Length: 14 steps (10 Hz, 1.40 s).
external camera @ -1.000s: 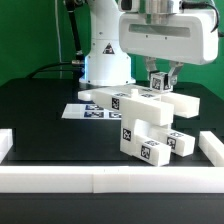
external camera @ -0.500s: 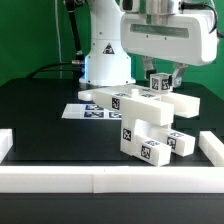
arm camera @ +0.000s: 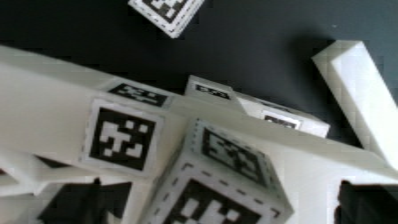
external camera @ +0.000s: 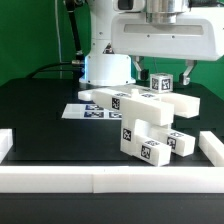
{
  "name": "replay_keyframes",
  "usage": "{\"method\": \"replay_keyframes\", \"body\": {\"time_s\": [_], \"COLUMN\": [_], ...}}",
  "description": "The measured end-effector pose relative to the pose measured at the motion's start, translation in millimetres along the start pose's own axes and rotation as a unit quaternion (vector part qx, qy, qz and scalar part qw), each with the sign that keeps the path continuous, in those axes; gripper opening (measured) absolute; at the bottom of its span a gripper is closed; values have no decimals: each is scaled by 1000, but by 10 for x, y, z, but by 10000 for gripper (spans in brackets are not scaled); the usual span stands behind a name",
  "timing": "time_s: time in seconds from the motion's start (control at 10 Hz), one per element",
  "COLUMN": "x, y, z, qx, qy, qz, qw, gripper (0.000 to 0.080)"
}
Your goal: Assemble chair
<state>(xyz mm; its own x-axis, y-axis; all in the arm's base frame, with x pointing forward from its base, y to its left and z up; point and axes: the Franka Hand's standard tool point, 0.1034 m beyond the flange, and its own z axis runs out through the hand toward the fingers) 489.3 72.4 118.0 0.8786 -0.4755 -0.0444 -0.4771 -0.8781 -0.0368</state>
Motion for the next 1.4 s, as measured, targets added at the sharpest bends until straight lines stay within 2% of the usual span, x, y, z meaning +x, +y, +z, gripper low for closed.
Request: {"method": "replay_keyframes", "body": {"time_s": [0.4, 0.7, 1.0, 1.1, 1.2, 1.3, 1.4], "x": [-6, -6, -7, -7, -7, -7, -7], "y": [-6, 0, 6, 6, 6, 6, 6], "z": [2, 4, 7, 7, 7, 7, 8], "qx": [0, 0, -1, -1, -1, -1, -1], "qy": [0, 0, -1, -1, -1, -1, -1], "qz": [-133, -240, -306, -304, -304, -296, -288], "qw": [991, 971, 952, 953, 953, 955, 957], "gripper": [649, 649, 649, 649, 542, 542, 353]}}
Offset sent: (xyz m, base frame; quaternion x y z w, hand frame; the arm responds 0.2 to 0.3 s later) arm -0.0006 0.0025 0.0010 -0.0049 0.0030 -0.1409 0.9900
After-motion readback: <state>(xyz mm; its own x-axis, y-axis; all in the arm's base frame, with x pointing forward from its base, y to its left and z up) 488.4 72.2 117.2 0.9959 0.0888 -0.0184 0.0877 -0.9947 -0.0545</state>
